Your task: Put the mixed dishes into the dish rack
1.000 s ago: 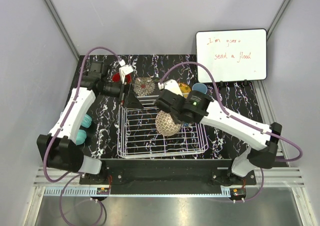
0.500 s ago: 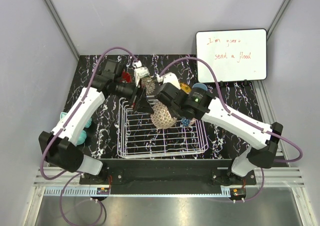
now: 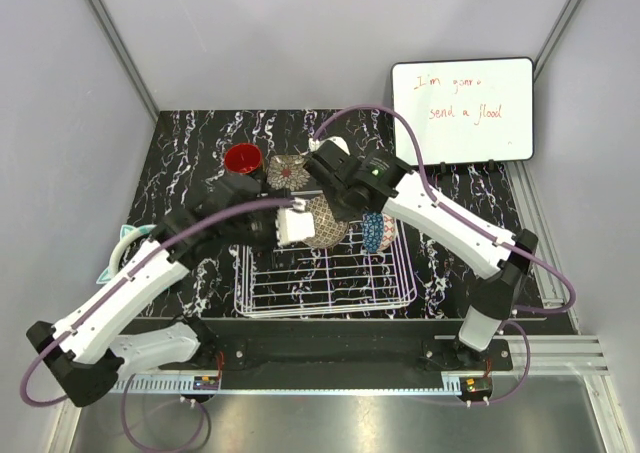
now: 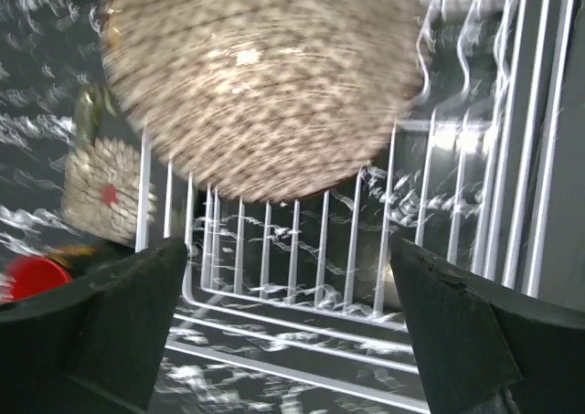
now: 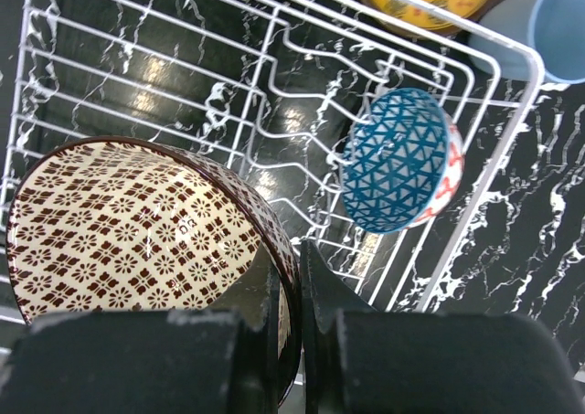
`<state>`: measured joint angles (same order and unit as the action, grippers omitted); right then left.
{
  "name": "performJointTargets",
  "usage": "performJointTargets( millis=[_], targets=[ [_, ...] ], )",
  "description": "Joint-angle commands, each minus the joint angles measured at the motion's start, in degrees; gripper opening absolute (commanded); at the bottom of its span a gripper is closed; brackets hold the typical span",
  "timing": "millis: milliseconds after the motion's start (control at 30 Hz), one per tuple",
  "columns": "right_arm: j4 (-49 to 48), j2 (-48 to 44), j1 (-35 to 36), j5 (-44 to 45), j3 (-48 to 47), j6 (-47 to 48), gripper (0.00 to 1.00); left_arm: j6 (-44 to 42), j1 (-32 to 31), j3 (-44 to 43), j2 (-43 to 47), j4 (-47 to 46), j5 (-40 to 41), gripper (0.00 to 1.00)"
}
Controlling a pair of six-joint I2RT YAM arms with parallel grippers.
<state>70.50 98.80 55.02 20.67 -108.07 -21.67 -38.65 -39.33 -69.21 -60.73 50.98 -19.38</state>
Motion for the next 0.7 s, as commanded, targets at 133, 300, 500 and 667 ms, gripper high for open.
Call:
performJointTargets(
  millis=[133, 300, 500, 667],
  targets=[
    [0.95, -1.33, -0.09, -6.07, -5.13, 1.63, 0.0, -18.91, -11.63, 9.61, 5.88, -17.04, 19.01, 0.99],
    [1.39, -1.77, -0.09, -8.18, -5.48, 3.3, 0.0, -20.41, -16.56, 10.59, 4.32, -23.12, 22.01, 0.99],
    [1.57, -0.98, -0.27, -9.24, -7.5, 4.35, 0.0, -18.93, -20.6, 7.6, 0.79, -23.03, 21.84, 0.97],
    [1.31, 0.07, -1.41, -10.99, -9.52, 5.23, 0.0, -16.63, -23.6, 7.07, -0.53, -21.98, 21.75, 0.89]
  ],
)
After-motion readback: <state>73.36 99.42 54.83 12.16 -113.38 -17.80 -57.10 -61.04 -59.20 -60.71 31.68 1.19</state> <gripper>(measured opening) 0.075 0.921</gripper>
